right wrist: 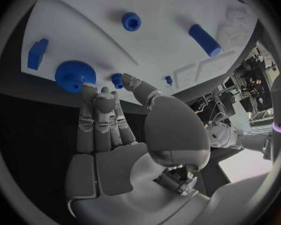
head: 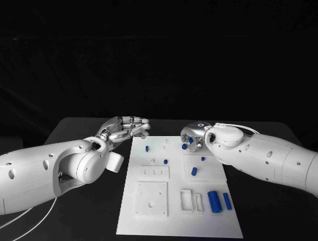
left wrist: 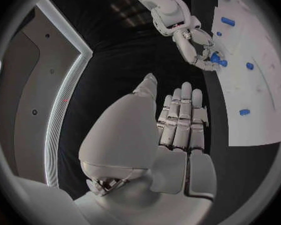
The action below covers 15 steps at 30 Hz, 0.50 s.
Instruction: Assemble the parts on the task board
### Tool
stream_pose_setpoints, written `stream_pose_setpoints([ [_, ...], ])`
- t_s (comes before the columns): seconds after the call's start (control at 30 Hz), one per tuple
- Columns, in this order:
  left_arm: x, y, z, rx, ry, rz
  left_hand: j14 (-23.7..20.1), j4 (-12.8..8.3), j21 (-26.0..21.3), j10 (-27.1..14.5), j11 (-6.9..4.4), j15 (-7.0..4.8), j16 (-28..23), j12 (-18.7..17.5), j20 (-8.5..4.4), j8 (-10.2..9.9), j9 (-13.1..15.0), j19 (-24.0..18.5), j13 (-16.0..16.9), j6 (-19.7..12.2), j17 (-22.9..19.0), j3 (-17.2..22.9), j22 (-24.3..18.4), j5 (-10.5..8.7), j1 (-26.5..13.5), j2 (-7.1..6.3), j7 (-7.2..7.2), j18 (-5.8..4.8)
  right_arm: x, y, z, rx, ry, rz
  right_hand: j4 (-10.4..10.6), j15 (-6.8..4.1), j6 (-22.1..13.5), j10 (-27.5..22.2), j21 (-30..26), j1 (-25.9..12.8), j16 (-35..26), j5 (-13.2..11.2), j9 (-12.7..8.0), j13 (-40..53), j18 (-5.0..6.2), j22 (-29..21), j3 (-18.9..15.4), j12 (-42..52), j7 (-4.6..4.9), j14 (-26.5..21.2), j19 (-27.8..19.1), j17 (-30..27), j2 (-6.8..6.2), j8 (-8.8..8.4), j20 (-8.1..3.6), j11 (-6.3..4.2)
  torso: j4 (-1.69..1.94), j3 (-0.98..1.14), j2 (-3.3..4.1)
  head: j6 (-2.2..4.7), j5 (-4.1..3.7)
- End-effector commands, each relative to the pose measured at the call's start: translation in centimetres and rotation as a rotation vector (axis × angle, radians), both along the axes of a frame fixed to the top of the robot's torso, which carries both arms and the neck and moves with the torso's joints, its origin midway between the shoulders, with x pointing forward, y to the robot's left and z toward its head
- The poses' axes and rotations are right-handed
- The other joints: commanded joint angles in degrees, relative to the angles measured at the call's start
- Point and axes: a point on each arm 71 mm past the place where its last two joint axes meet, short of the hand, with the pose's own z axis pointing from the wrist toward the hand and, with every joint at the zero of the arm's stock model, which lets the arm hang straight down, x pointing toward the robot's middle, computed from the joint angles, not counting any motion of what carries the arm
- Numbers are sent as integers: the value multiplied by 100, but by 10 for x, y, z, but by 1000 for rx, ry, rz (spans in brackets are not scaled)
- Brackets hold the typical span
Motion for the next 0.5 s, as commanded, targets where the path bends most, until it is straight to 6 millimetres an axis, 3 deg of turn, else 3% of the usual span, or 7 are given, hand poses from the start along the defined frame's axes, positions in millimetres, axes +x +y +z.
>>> stream_pose_setpoints([
  [0.03,-1,-3,4,-11,-25,-19,-2,4,-19,-13,4,38,-27,-40,-1,-37,-6,-24,-4,-39,10,24,-8,-29,-75,2,143,6,0,1,0,-15,-17,-2,6,-6,41,6,38,-25,20,-39,5,-8,149,102,27,-3,13,-38,82,-7,13,-39,-110,-9,16,-1,52,13,-10],
  [0.5,0,-3,4,-9,-21,-21,7,3,-17,0,2,35,-32,-43,-3,-33,-3,-20,-1,-31,19,36,-8,-26,-77,4,143,8,0,3,-3,-21,-17,-2,11,-45,125,146,71,-104,57,-109,19,25,149,105,118,47,21,-55,65,-64,16,-22,-103,-50,40,-3,130,2,-21],
])
